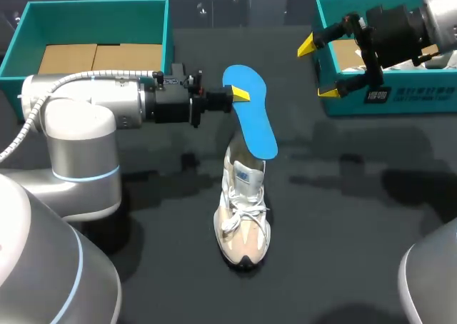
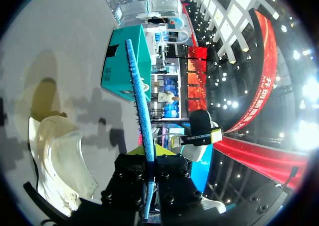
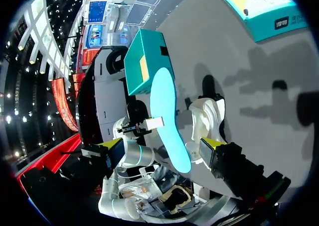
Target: Take the shoe out of the shoebox, open the shoe tongue, remove and reinsert the insole, then place the shoe into the shoebox
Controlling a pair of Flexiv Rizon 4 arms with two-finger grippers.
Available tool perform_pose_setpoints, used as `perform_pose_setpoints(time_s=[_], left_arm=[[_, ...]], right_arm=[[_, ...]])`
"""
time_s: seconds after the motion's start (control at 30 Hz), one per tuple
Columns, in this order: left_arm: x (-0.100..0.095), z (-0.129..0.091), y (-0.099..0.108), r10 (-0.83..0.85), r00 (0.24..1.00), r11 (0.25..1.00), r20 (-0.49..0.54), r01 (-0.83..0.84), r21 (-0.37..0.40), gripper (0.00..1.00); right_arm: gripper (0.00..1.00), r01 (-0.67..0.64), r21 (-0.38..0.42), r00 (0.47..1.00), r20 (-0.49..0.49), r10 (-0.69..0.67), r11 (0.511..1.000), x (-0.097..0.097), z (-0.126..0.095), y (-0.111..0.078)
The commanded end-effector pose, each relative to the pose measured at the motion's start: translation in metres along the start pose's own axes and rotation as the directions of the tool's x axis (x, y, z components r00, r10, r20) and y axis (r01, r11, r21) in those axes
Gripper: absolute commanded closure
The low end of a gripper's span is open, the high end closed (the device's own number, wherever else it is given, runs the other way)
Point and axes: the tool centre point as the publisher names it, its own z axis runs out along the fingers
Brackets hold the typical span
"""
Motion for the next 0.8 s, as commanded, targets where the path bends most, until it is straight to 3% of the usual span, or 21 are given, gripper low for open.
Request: perform_pose_setpoints(time_s=[0.03, 0.37, 0.6, 0.8], left_arm=[[0.000, 0.001, 0.001, 0.000, 1.000, 1.000, 0.001, 0.000, 0.002, 1.00], [0.001, 0.002, 0.001, 0.018, 1.000, 1.000, -0.002, -0.018, -0.006, 1.00], [0.013, -0.007, -0.005, 0.209, 0.975, 0.977, -0.082, -0.212, -0.036, 1.00], [0.028, -0.016, -0.015, 0.414, 0.899, 0.909, -0.144, -0.415, 0.026, 1.00]], right_arm=[[0.00, -0.003, -0.004, 0.975, -0.220, 0.002, 1.000, -0.007, 0.008, -0.004], [0.00, -0.011, 0.006, 0.970, -0.244, 0.012, 1.000, -0.010, 0.020, -0.007], [0.00, -0.021, 0.024, 0.955, -0.294, 0.027, 0.999, -0.019, 0.026, -0.008], [0.00, -0.023, 0.035, 0.945, -0.325, 0.033, 0.999, -0.023, 0.030, -0.006]])
